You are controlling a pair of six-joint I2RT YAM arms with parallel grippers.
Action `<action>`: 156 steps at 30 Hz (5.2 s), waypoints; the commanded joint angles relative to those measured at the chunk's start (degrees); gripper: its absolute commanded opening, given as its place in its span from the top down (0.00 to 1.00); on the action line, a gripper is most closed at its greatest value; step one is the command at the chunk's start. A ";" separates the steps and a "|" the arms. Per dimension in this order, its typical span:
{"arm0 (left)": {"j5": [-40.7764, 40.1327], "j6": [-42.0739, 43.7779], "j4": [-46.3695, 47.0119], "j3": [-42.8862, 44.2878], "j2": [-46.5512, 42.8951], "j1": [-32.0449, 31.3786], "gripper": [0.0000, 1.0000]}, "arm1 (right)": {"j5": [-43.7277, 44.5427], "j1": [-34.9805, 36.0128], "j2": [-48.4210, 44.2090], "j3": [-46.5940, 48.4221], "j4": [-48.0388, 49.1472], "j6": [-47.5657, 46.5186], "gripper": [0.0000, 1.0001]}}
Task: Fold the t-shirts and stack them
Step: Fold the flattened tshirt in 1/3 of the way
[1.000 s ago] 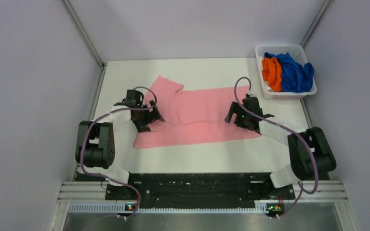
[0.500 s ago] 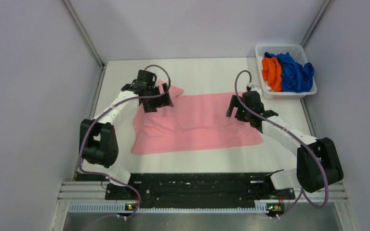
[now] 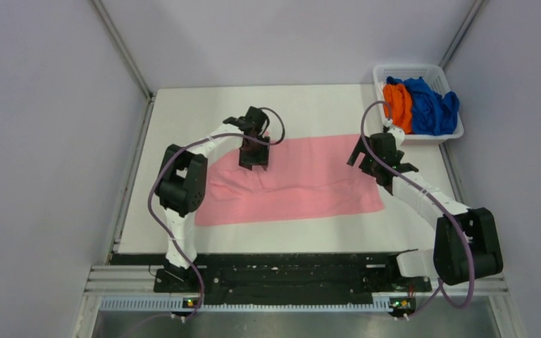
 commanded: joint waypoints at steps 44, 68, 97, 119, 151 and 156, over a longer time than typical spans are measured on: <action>-11.64 -9.24 -4.63 0.53 -1.00 -3.23 0.82 | 3.79 -1.94 -6.17 -4.54 1.29 -6.65 0.01; -8.78 -11.66 -4.18 -0.44 -1.46 -3.41 0.72 | 4.11 -1.98 -7.58 -5.86 1.72 -7.63 0.01; -4.36 -5.80 0.35 -2.30 -4.54 -4.99 1.00 | 6.08 -1.98 -10.48 -6.95 1.47 -8.40 0.01; -5.47 -7.50 11.54 6.21 0.41 5.37 0.01 | -4.49 -1.98 -8.76 -6.30 5.78 -10.32 0.01; 0.86 -10.04 18.46 9.71 5.18 24.00 0.01 | -10.79 -1.97 19.93 15.17 13.22 -7.01 0.01; -2.04 -6.58 18.60 19.33 11.35 24.00 0.01 | -8.91 -2.02 22.25 19.38 14.32 -8.70 0.01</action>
